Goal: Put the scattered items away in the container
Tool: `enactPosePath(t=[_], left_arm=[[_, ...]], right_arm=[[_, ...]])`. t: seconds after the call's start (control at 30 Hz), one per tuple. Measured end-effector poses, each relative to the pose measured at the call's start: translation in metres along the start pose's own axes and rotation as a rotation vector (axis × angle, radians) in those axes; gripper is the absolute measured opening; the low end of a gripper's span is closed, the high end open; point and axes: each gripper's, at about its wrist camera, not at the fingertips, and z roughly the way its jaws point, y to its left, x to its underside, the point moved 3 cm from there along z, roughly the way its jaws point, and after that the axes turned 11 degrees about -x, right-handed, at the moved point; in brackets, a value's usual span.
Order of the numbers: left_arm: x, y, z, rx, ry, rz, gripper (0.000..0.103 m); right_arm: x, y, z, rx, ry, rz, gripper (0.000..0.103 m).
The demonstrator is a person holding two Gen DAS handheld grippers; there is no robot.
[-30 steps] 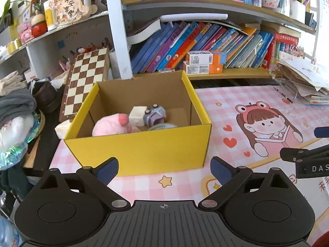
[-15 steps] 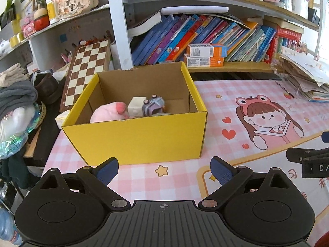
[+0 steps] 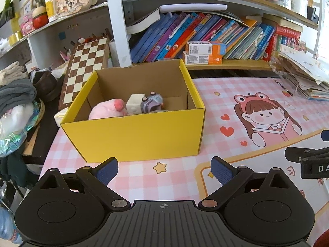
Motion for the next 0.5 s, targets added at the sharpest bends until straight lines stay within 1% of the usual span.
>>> enactPosePath(t=[0.07, 0.5], left_arm=[[0.0005, 0.0007, 0.0003, -0.003, 0.003, 0.000, 0.102], [0.0018, 0.0030, 0.0024, -0.003, 0.020, 0.007, 0.102]], right_arm=[[0.0003, 0.0009, 0.0003, 0.000, 0.002, -0.002, 0.103], [0.0004, 0.0052, 0.0039, 0.003, 0.019, -0.006, 0.103]])
